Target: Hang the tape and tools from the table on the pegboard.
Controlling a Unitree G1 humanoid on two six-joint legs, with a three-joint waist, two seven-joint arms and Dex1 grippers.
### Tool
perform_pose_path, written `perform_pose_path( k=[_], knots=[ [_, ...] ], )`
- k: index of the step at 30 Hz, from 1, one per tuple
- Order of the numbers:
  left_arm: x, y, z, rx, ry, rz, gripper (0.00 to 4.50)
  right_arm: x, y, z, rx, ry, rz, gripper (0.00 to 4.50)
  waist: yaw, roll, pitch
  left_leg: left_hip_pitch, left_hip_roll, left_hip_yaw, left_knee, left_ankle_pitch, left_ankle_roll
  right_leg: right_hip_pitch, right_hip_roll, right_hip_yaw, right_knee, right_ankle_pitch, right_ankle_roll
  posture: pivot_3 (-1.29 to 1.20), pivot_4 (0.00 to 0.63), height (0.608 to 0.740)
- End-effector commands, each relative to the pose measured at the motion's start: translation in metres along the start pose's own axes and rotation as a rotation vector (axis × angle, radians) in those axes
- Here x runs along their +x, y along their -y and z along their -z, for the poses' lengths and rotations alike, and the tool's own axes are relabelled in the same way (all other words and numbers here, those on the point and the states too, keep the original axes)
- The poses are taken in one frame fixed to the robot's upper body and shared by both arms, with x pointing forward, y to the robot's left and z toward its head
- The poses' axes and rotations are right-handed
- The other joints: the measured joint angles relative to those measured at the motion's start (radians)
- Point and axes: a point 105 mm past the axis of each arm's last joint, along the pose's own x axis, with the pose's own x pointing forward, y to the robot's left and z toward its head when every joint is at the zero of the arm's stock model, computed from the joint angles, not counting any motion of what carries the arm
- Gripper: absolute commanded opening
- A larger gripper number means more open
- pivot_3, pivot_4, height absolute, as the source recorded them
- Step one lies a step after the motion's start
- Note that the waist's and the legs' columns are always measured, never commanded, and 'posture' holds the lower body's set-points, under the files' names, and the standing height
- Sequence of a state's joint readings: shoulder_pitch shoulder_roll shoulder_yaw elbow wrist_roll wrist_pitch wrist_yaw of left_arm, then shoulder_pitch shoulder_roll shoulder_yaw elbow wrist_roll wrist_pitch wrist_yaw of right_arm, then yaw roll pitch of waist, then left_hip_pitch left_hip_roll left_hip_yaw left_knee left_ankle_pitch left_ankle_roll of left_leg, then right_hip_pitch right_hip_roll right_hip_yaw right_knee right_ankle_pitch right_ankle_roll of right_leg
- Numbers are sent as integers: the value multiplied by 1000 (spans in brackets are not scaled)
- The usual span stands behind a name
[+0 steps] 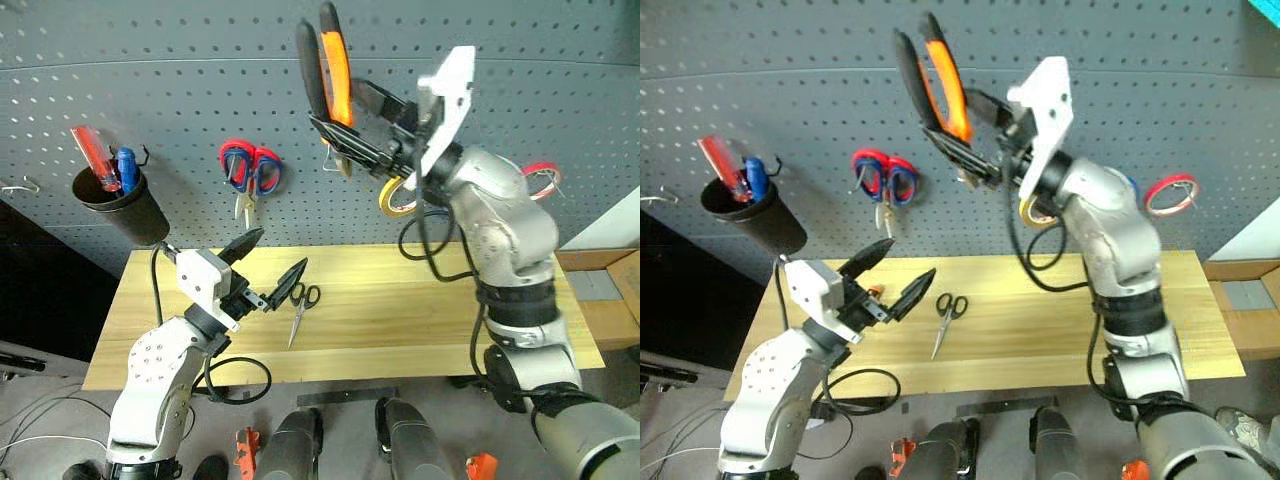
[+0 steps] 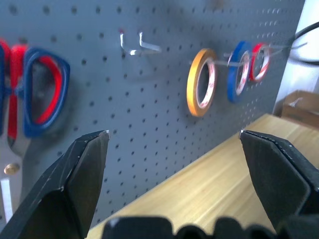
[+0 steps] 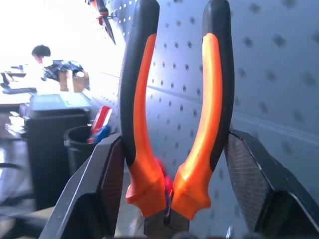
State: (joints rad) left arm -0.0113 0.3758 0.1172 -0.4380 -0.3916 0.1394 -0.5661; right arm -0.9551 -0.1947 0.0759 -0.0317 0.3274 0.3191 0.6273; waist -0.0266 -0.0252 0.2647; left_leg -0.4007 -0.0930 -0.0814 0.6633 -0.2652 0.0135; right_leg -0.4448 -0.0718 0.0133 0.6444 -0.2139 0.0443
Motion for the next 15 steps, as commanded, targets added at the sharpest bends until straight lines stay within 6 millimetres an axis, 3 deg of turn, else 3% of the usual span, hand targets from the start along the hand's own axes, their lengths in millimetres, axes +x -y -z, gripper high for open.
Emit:
perform_pose_path(
  k=[1, 15],
  knots=[
    [4, -3, -19, 43, 71, -28, 4500, 14, 4, -9, -170, 72, 57, 2499, 0, -1, -1, 0, 0, 1, 0, 0, 0, 0, 0, 0, 0, 0, 0, -21, 185, 740],
    [4, -3, -28, 16, 96, -69, 4500, 28, 27, 27, -262, 75, 247, 2498, -3, -3, -3, 0, 0, 2, 0, 1, -2, -2, 1, 0, 2, 0, 0, 11, 199, 740]
  ],
)
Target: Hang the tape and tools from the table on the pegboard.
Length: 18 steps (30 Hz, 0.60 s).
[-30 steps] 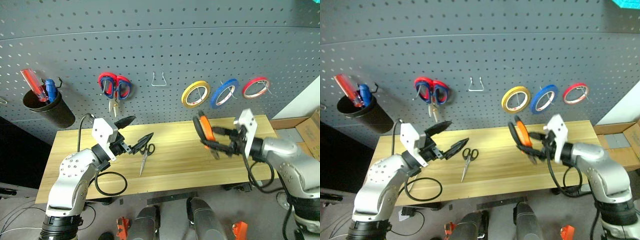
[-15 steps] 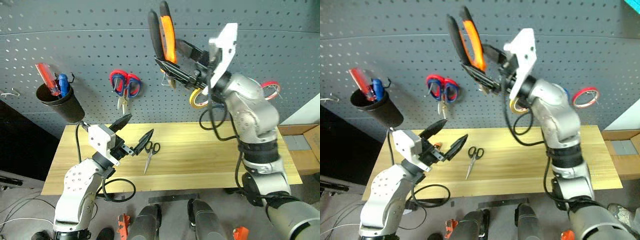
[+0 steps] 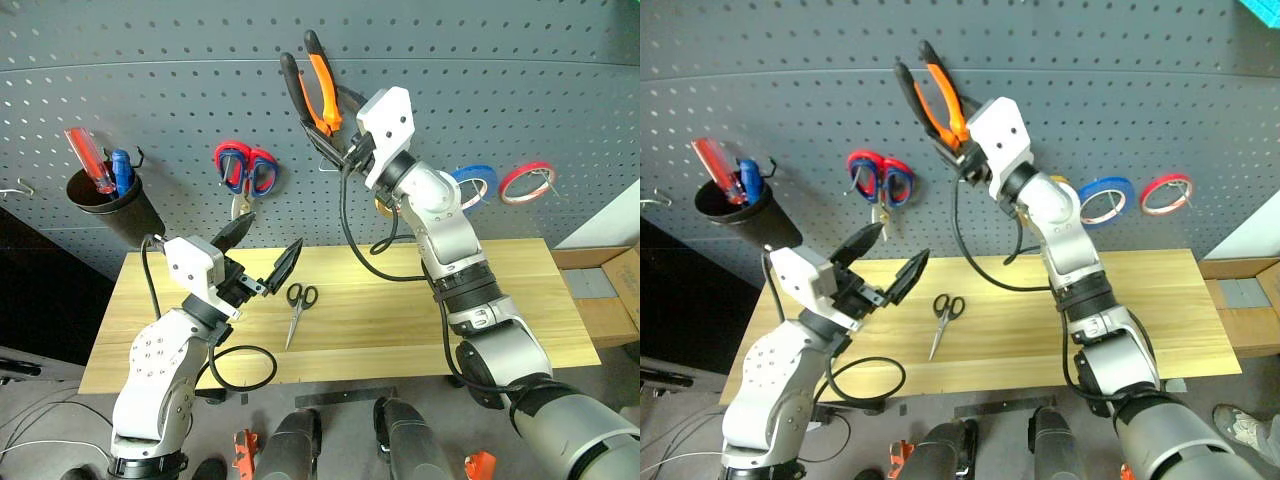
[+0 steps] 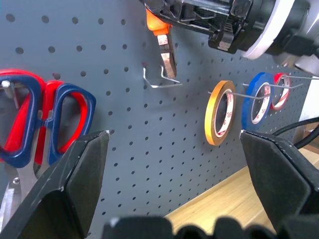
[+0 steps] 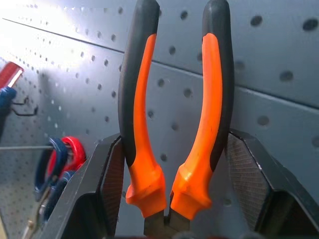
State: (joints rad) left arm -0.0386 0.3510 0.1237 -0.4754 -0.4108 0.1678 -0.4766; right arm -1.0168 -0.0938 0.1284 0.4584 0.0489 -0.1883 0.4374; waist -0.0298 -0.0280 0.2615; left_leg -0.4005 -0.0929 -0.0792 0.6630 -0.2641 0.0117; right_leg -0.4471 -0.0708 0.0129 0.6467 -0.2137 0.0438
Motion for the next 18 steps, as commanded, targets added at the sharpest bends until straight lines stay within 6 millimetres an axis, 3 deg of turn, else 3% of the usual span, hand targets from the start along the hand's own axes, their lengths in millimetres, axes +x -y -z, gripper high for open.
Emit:
perform_pose_path(
  k=[1, 9, 18],
  knots=[
    [-1, 3, -15, 31, 44, 9, 4500, 11, 11, -25, -40, 98, 68, 2498, 0, 0, 0, 0, 0, 0, 0, 0, 0, 0, 0, 0, 0, 0, 0, 16, 201, 740],
    [-2, -2, -13, 50, 28, -7, 4500, 14, 7, -2, 0, 55, 159, 2498, -2, 0, -2, 2, 0, 0, 1, 2, -2, 1, 0, 0, 2, 3, -4, 32, 196, 740],
    [-4, -4, -9, 62, 7, -16, 4500, -1, 1, 28, 88, -28, 318, 2497, 0, -1, -6, 2, -1, 0, 2, 2, -2, 2, 1, 1, 2, 5, -4, 31, 200, 740]
  ],
)
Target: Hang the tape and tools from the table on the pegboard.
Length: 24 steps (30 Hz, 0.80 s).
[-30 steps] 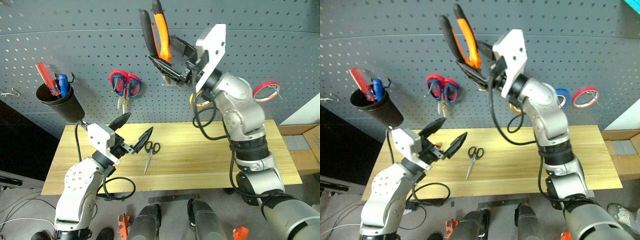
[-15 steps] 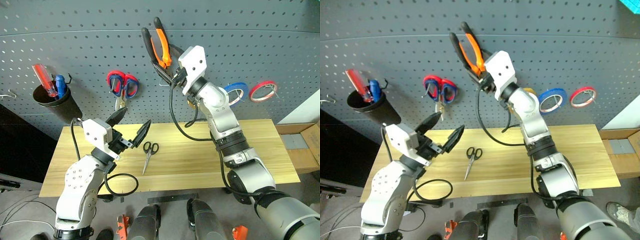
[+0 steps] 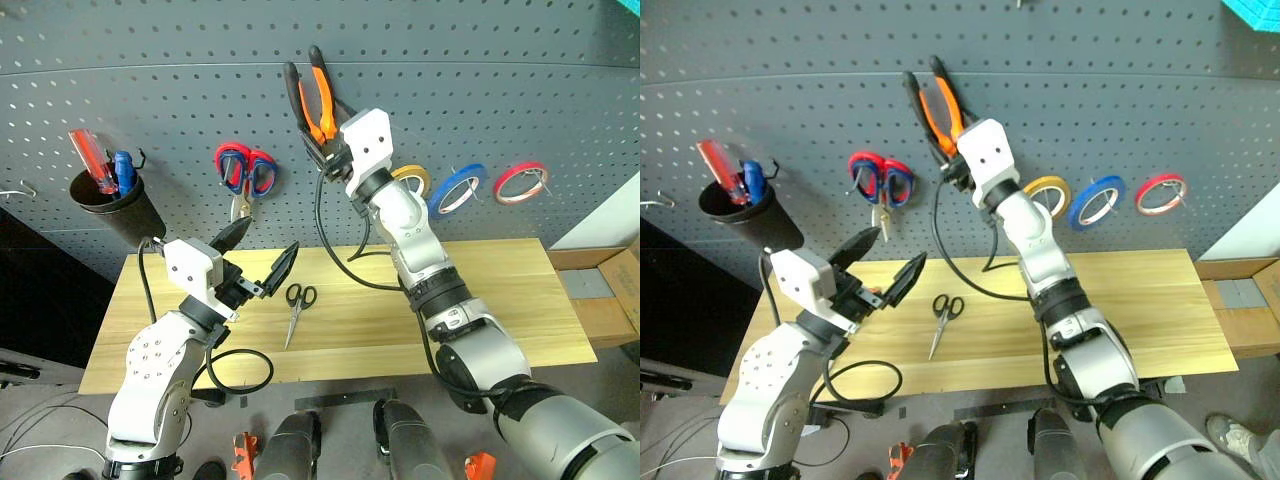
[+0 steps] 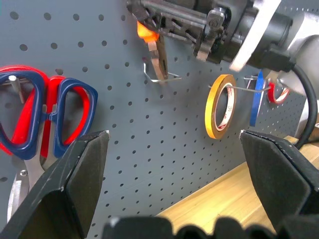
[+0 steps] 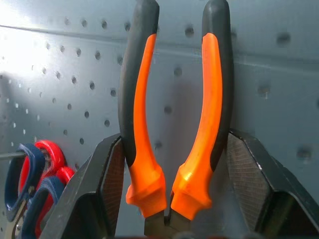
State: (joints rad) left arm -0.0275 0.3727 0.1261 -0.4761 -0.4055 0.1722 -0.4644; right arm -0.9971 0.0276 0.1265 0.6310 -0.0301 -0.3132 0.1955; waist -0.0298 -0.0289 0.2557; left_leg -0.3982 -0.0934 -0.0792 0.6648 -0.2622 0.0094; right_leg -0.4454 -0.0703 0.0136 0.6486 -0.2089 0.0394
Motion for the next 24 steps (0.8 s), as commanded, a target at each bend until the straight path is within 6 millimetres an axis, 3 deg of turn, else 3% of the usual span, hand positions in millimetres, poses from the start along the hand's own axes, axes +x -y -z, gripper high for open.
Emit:
perform_pose_path(
  k=[1, 9, 15, 20, 24],
  knots=[
    [-1, -2, -11, 46, 29, -7, 4500, -3, 16, 0, 45, 0, 143, 2497, 0, 0, 0, 0, 0, 0, 0, 0, 0, 0, 0, 0, 0, 0, 0, 30, 201, 740],
    [-1, -4, -11, 57, 16, -12, 4500, -10, 9, 12, 71, -37, 207, 2496, 1, 0, -1, 0, 0, 0, 1, 0, 0, 1, 0, 0, 0, 1, 0, 47, 200, 740],
    [-3, -3, -9, 49, -1, -6, 4500, -8, 5, 8, 101, -35, 173, 4451, 1, 0, -1, 2, 0, 0, 0, 0, 0, 2, 0, 0, 0, 1, 1, 40, 203, 740],
    [-3, -5, -3, 37, -13, -14, 4500, -11, 8, 3, 63, -38, 163, 4481, 1, 0, -1, 4, -1, 0, 1, 1, 1, 4, 0, 0, -1, 3, 1, 23, 207, 740],
    [-6, -11, 11, 9, -52, -54, 4500, -27, 11, 2, 43, -61, 143, 4481, 3, 0, -2, 3, 0, 0, 0, 1, 1, 4, 0, 0, -2, 3, 1, 2, 209, 740]
  ],
)
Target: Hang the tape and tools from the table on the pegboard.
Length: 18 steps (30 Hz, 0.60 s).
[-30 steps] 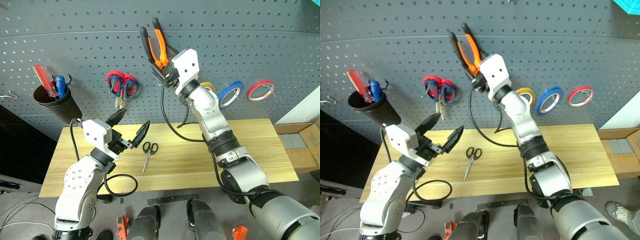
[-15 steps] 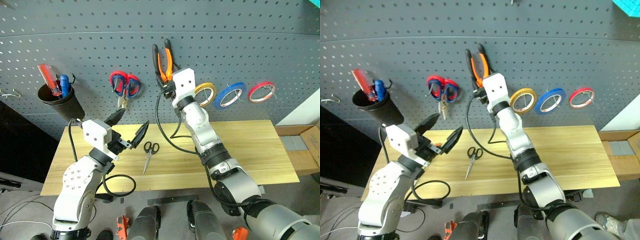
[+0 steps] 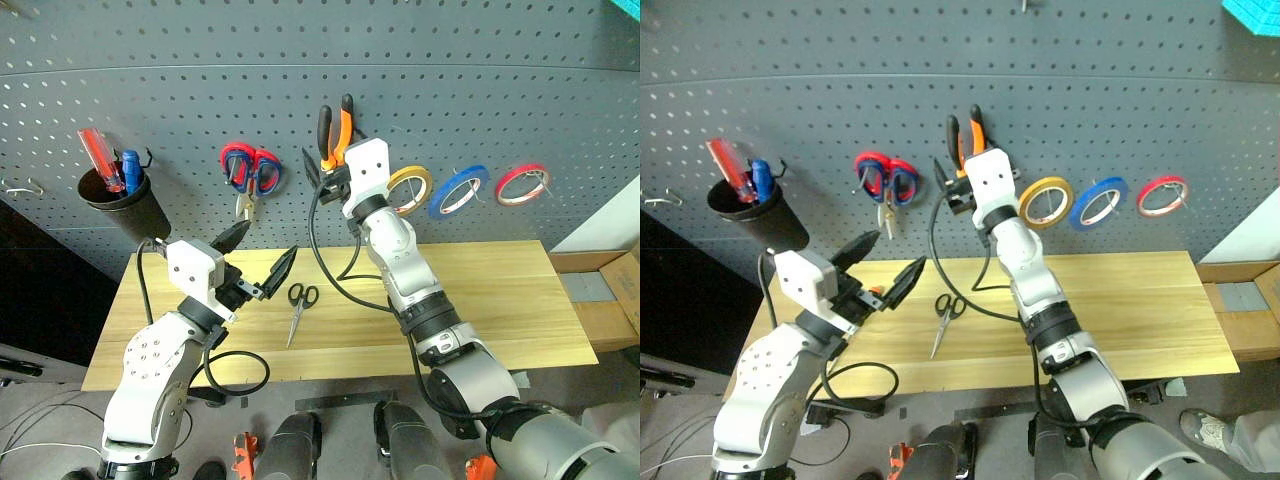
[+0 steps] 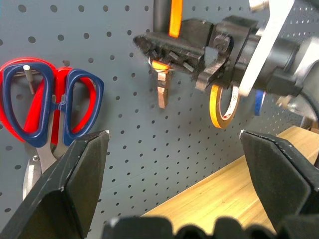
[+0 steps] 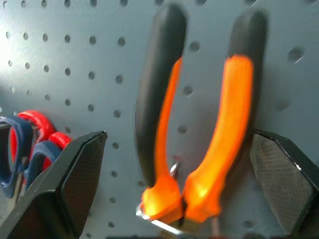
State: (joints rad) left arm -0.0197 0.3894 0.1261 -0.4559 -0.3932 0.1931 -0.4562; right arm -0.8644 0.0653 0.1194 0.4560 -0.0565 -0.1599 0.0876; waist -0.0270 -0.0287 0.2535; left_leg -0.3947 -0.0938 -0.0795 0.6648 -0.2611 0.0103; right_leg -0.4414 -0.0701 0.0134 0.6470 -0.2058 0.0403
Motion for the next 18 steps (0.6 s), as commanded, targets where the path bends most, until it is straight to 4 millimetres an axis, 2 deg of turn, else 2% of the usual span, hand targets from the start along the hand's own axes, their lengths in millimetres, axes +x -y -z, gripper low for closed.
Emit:
perform_pose_path(
  k=[1, 6, 8, 11, 13, 16, 18],
  knots=[
    [-4, -7, 9, -1, -21, -45, 4500, -15, 10, -13, -15, 23, -6, 4481, 0, 0, 0, 0, 0, 0, 0, 0, 0, 0, 0, 0, 0, 0, 0, -3, 210, 740],
    [-4, -16, 36, -24, -114, -117, 4500, -47, 25, -18, -42, -29, -64, 4481, -3, 0, 0, -4, 0, 1, -1, 0, 0, -3, 0, 0, -2, 0, 0, -39, 225, 740],
    [-4, -15, 48, -26, -156, -116, 4500, -62, 23, -19, -5, -85, -181, 4481, -4, 0, 0, -4, 0, 1, -1, 0, 0, -4, 0, 0, -2, 0, 0, -53, 221, 740],
    [-5, -13, 71, -61, -257, -134, 4500, -87, 22, -9, 62, -229, -330, 4481, -5, 0, 0, -4, 1, 1, -1, -1, 1, -3, 0, 0, -2, 0, 0, -73, 222, 740],
    [-4, -10, 87, -36, -331, -144, 4500, -100, 25, -4, 135, -303, -364, 4481, -6, 0, -1, -3, 1, 1, 0, -3, 4, -2, 0, 0, -3, 0, 0, -78, 220, 740],
    [-2, 2, 104, -5, -396, -128, 4500, -126, 17, -2, 197, -391, -522, 4481, -6, 0, -1, -2, 1, 1, 0, -3, 5, -1, 0, 0, -3, 0, 0, -85, 220, 740],
    [-5, 4, 126, -5, -519, -156, 4500, -154, 5, 1, 241, -478, -685, 4481, -5, 0, -1, -3, 1, 2, 0, -3, 6, -1, -1, 0, -3, 0, 0, -88, 222, 740]
  ],
)
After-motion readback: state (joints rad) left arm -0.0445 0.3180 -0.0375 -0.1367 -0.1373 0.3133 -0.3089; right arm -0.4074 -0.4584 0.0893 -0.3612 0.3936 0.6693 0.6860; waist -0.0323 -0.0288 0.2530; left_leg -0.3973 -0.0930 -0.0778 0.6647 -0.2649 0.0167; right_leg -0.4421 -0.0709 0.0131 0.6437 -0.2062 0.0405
